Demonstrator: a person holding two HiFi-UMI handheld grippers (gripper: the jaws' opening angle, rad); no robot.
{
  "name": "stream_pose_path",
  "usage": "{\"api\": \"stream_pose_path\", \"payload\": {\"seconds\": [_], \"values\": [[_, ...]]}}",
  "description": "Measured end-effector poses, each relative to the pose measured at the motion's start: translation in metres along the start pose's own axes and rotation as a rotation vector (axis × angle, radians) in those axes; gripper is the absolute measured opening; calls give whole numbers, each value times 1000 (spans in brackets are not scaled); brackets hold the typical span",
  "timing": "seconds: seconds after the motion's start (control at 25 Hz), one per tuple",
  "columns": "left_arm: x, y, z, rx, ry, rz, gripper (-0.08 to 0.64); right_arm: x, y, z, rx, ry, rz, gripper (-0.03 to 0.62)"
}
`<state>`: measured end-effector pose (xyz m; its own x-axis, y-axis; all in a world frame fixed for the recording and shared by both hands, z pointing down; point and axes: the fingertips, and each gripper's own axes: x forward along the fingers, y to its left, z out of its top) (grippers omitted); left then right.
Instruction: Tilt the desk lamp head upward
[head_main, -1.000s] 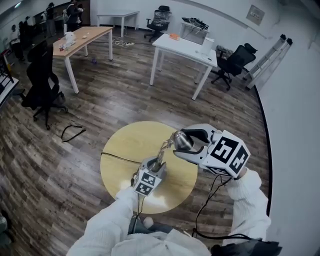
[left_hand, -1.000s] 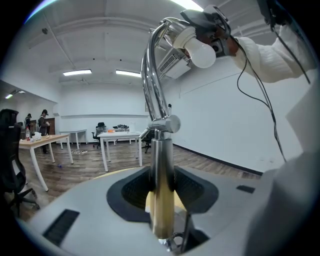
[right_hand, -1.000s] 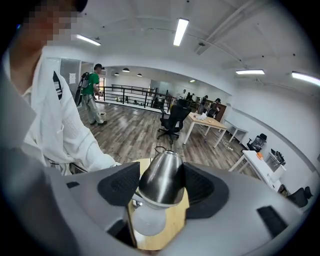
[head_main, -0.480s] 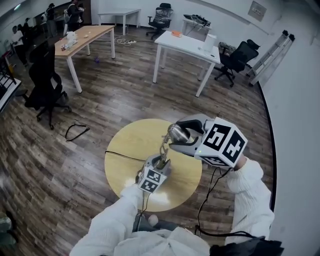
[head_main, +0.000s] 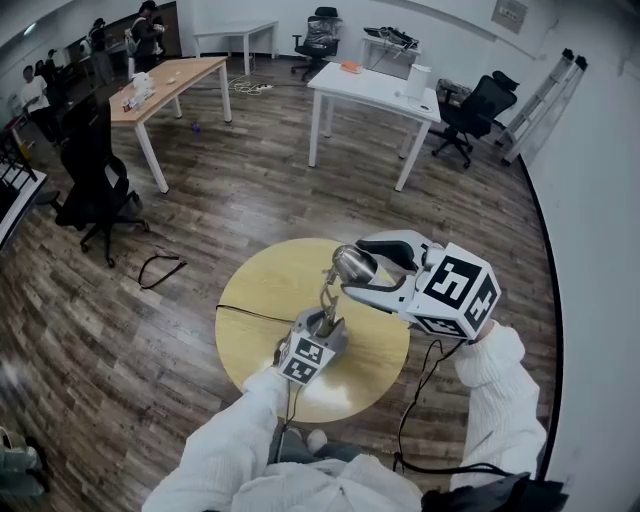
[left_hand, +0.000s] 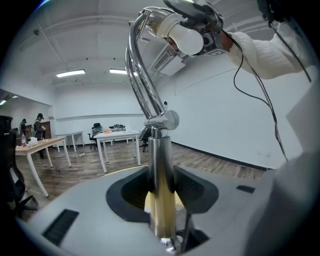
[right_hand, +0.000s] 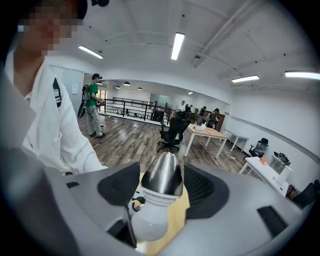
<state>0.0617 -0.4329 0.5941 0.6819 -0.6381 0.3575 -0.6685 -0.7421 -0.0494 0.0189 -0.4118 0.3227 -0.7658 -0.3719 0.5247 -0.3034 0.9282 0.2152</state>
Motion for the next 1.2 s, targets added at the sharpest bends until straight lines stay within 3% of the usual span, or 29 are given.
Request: {"api": "stream_pose_path", "payload": {"seconds": [0.16,0.32,0.4,0.52,0.64,0.72,0.92,0.96,1.04,1.12,1.2], "values": [[-5,0,1,-2,4,19,138,-28,-3,7,37,-69,-39,279],[-20,4,2,-57,-24,38,140,-65,-8,6,112,-168,-120,279],[-31,6,5,-87,-49,48,146,-86,-16,-6,147,-205,-217,279],[-59,10,11,-138,-86,58,149,-123,-34,-39,218,-250,-435,279],[-93,10,13,-193,-116,83,149,-156,-41,-91,322,-267,-661,279],[-112,7,12,-202,-127,114,148,-162,-32,-132,379,-225,-761,278],[-146,-10,-2,-237,-133,181,147,-108,23,-218,502,-88,-788,266],[-149,-15,-5,-251,-134,183,147,-94,34,-229,526,-74,-794,230],[-152,-29,-11,-274,-129,174,146,-68,56,-246,569,-64,-811,37],[-153,-40,-18,-287,-111,175,135,-40,76,-255,619,-62,-792,32],[-156,-48,-23,-293,-92,200,10,-17,92,-263,679,-58,-766,21]]}}
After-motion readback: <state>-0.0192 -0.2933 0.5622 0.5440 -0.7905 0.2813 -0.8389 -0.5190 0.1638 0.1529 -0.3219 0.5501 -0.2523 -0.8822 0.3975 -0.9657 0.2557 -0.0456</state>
